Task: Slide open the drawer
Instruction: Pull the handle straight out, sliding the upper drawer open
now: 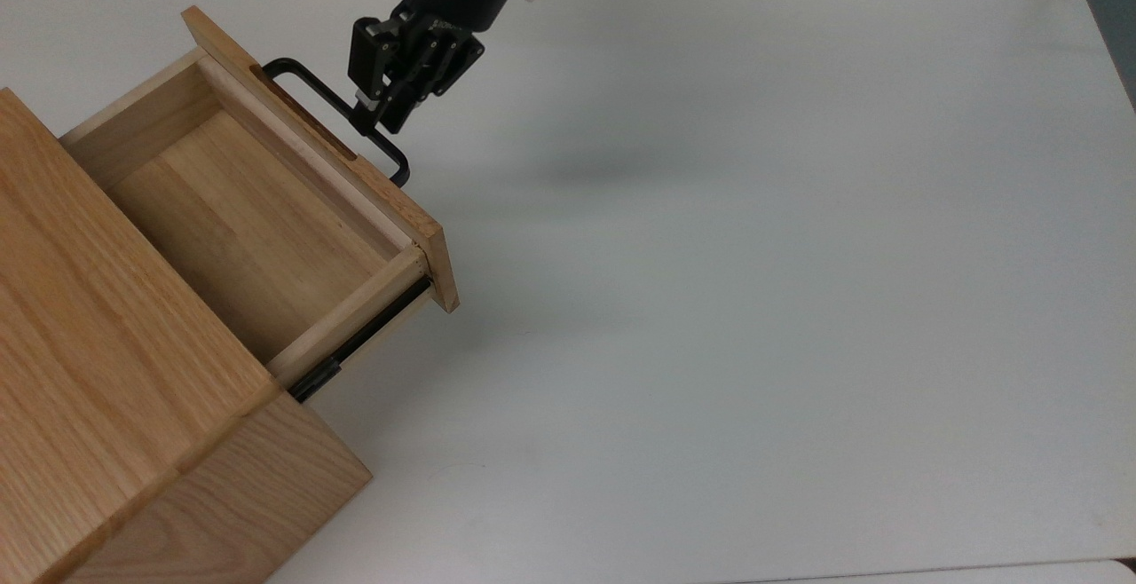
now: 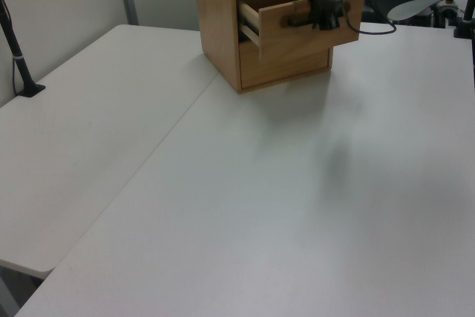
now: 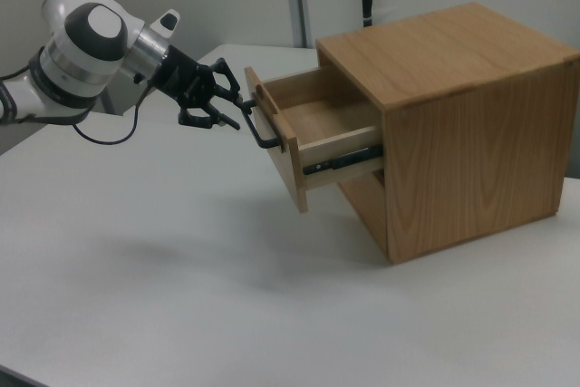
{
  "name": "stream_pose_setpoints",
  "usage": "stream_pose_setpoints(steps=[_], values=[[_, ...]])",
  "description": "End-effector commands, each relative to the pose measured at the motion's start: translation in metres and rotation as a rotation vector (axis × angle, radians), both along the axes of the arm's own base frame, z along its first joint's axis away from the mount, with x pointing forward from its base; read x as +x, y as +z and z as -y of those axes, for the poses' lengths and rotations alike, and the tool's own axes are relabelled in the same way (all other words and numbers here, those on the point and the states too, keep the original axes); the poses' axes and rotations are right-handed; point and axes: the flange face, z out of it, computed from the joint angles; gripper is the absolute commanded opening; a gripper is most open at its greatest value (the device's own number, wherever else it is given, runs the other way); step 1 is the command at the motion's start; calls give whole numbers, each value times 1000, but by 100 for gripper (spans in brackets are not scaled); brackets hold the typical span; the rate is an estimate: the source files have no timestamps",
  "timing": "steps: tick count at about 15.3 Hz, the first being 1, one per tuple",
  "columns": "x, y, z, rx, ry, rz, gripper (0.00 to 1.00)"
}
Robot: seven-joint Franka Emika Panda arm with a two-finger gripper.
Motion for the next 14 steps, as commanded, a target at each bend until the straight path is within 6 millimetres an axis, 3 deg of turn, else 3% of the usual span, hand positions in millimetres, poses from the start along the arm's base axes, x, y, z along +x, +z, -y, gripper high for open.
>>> stream_pose_setpoints(steps=[1, 4, 10, 11, 14], values=[[-13, 17, -15, 62, -21, -20, 58], [-18, 34, -34, 175, -73, -55, 58], [-43, 90, -25, 513, -283, -210, 64], [-49, 92, -22, 539, -314, -243, 70], [-62, 90, -16, 592, -529, -243, 74]])
